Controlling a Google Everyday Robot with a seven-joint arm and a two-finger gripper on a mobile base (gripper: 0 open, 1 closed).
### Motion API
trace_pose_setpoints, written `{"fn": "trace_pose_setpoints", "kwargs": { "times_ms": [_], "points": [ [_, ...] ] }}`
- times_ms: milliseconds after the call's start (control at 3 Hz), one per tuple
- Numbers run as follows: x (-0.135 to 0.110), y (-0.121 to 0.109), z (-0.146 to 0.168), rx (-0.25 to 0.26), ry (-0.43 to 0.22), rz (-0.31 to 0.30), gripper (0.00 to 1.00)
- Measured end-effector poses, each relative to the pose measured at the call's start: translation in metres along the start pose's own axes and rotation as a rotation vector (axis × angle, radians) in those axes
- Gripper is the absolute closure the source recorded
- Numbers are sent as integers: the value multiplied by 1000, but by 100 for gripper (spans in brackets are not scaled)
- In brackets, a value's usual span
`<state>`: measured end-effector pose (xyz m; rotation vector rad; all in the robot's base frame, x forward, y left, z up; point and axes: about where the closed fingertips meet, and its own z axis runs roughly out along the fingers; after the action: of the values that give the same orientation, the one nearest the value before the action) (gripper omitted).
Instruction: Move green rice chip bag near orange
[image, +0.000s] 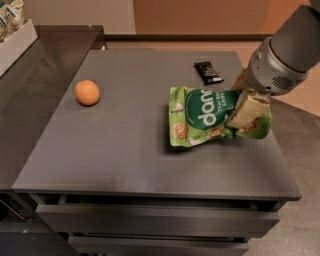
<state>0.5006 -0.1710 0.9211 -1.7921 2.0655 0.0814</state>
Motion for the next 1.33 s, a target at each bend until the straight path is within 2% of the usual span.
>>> {"fn": "trace_pose_setpoints", "kwargs": {
  "times_ms": [667,1333],
  "points": [
    [-47,-22,11,8,0,-71,100],
    [-94,-51,43,1,9,-72,100]
  ]
}}
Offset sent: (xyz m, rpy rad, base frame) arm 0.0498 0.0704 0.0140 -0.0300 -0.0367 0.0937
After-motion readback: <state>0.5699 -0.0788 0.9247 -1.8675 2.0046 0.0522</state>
